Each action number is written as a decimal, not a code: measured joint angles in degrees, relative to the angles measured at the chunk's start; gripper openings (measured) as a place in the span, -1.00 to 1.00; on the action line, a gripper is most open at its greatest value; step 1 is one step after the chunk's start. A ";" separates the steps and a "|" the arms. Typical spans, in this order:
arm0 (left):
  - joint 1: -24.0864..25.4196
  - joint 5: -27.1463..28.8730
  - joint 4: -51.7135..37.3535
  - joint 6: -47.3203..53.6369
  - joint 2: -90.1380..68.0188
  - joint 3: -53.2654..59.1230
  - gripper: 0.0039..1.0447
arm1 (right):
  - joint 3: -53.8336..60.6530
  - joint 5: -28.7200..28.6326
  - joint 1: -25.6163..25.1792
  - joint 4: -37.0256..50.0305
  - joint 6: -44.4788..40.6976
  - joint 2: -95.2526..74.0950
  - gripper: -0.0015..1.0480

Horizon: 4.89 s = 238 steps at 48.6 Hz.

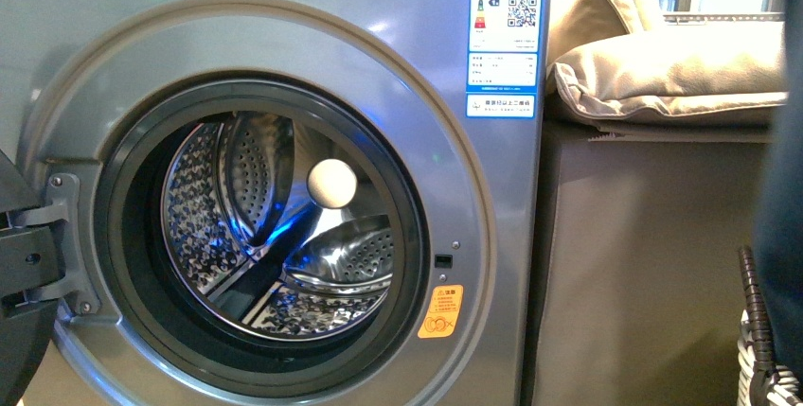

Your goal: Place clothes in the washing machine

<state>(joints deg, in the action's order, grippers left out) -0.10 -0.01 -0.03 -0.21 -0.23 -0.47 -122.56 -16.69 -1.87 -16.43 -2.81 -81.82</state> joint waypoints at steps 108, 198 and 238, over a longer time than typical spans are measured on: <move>10.60 -16.24 -11.65 -18.75 -12.31 -2.10 0.88 | 8.13 10.40 34.53 4.85 -2.60 -4.98 -0.90; -5.25 -58.90 -63.95 -19.54 -89.18 -47.08 0.88 | 8.13 10.38 34.53 4.85 -2.60 -4.98 -0.90; -21.07 -55.47 -60.59 -17.20 -92.78 -55.43 0.88 | 8.13 10.43 34.51 4.85 -2.62 -4.98 -0.90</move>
<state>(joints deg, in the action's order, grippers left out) -21.17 -55.48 -60.62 -17.41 -93.01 -55.90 -114.43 -6.26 32.64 -11.57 -5.43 -86.80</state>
